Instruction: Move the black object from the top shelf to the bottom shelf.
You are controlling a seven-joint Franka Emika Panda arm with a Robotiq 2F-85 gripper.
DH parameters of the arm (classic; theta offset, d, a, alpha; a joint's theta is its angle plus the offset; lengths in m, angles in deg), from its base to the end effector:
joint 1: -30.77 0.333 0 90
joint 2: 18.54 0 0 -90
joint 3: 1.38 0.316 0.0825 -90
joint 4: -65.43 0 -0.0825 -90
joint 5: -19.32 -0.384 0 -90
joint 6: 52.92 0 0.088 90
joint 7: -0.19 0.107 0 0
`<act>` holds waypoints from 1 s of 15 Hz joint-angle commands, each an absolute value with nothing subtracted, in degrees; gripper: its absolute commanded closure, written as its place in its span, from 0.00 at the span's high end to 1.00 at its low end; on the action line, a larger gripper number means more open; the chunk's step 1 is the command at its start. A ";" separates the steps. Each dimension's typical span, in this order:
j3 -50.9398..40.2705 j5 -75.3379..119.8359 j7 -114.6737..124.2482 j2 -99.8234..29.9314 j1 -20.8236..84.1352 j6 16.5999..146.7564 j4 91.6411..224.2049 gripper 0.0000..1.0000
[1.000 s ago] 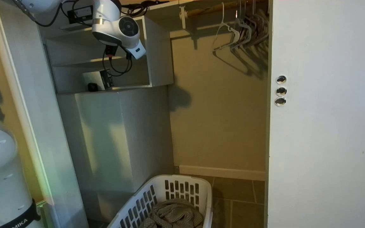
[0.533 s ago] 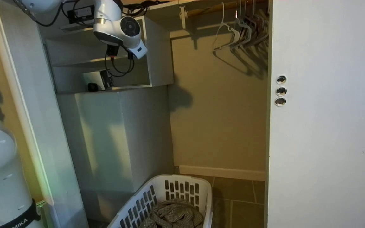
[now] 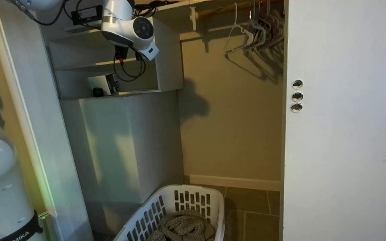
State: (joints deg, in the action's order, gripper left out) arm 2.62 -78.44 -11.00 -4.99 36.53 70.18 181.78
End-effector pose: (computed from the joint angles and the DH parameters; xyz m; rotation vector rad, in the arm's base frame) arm 0.5140 0.1341 0.6301 -1.5568 0.3808 -0.2852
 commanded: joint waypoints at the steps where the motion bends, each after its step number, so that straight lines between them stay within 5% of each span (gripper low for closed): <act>1: 1.80 -78.42 -13.13 -1.03 35.34 64.04 186.50 0.02; 15: 0.72 -65.16 -7.03 2.93 31.22 50.23 192.29 0.02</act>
State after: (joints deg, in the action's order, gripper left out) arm 0.48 -68.40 -9.37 2.39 32.16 51.95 191.01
